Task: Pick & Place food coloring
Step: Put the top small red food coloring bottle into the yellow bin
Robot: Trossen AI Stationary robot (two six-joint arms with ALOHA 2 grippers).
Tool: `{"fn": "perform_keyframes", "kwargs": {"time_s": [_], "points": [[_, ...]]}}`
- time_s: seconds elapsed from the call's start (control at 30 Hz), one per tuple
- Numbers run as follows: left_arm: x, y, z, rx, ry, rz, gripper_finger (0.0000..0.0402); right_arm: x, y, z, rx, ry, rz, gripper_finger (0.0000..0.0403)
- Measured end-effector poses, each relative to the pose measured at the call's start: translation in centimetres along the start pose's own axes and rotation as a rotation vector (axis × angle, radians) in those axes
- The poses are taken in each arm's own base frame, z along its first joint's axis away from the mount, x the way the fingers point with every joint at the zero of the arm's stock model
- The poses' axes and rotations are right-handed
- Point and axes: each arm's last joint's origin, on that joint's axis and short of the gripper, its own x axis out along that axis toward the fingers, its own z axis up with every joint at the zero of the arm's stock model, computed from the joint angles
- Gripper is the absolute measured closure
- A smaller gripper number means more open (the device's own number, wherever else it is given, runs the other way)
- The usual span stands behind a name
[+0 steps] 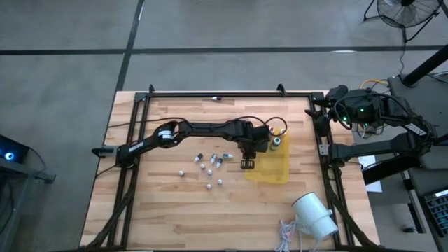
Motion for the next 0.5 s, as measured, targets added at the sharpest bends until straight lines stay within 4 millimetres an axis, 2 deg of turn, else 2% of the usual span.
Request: {"fn": "perform_keyframes", "kwargs": {"time_s": [0.3, 0.5], "points": [[0.0, 0.0, 0.0, -0.017, 0.0, 0.0, 0.0335, 0.0, 0.0, 0.0, -0.001, 0.001, 0.001, 0.0182], [0.0, 0.0, 0.0, -0.017, 0.0, 0.0, 0.0332, -0.01, 0.0, -0.01, -0.001, 0.0, 0.001, 0.0182]]}}
